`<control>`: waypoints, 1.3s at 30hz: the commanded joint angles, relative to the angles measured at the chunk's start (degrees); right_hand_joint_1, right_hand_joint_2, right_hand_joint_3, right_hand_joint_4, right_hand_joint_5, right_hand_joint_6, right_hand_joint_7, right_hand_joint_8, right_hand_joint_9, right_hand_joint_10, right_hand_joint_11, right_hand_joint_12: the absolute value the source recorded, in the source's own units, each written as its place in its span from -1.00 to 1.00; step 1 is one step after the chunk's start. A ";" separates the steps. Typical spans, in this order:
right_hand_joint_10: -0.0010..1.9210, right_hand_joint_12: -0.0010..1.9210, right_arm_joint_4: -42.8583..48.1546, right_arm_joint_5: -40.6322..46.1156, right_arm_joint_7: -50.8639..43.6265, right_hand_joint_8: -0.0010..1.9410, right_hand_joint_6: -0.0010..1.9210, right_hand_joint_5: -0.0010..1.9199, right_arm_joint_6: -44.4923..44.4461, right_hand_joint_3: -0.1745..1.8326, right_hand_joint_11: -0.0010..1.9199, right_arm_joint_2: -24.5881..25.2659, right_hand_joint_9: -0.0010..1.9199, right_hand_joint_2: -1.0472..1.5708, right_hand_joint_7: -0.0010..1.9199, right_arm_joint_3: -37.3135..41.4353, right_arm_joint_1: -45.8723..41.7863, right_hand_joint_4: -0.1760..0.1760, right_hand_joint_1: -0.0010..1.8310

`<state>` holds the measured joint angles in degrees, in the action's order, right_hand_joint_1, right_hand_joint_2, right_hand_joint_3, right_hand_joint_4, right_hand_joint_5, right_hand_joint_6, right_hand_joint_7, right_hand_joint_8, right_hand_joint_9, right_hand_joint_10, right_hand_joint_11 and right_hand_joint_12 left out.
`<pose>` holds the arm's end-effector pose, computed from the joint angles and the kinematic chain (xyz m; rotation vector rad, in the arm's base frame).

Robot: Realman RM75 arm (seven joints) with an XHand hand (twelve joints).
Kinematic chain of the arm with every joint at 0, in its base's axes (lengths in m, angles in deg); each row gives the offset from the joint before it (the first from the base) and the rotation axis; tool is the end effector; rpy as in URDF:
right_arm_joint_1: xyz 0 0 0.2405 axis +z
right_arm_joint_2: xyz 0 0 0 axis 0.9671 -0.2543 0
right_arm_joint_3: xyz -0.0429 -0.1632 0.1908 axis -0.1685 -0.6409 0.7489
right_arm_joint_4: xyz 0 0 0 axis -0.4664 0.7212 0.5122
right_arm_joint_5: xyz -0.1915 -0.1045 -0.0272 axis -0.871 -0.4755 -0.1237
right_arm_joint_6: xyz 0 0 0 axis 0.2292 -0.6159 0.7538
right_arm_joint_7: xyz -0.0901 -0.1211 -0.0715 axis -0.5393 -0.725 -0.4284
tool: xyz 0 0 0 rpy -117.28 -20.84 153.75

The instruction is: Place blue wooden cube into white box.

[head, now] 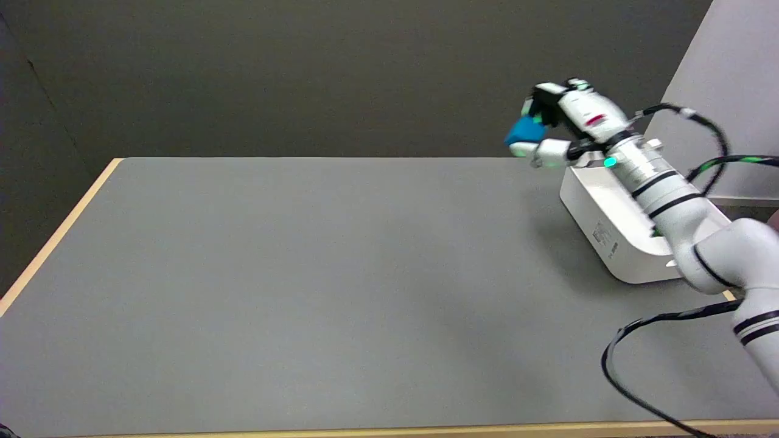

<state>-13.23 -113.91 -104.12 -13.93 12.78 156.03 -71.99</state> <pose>-0.1511 -0.3844 0.4600 1.5443 -0.0683 0.3940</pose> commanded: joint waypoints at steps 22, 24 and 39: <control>1.00 1.00 28.41 -0.27 -1.82 0.96 0.70 -0.58 2.09 -0.69 -1.00 -0.20 -0.37 0.83 -0.37 15.75 -11.01 -1.00 0.20; 1.00 1.00 27.76 -0.34 -1.31 0.96 0.69 -0.58 4.51 -0.69 -1.00 0.97 -0.36 0.83 -0.37 15.35 -11.15 -1.00 0.20; 0.49 1.00 17.91 -0.18 5.41 0.09 -0.27 -0.71 12.65 0.06 -0.93 -0.03 -0.38 0.41 -0.54 17.81 -11.55 -0.66 -0.18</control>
<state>9.13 -114.24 -104.60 -9.04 12.68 173.03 -81.58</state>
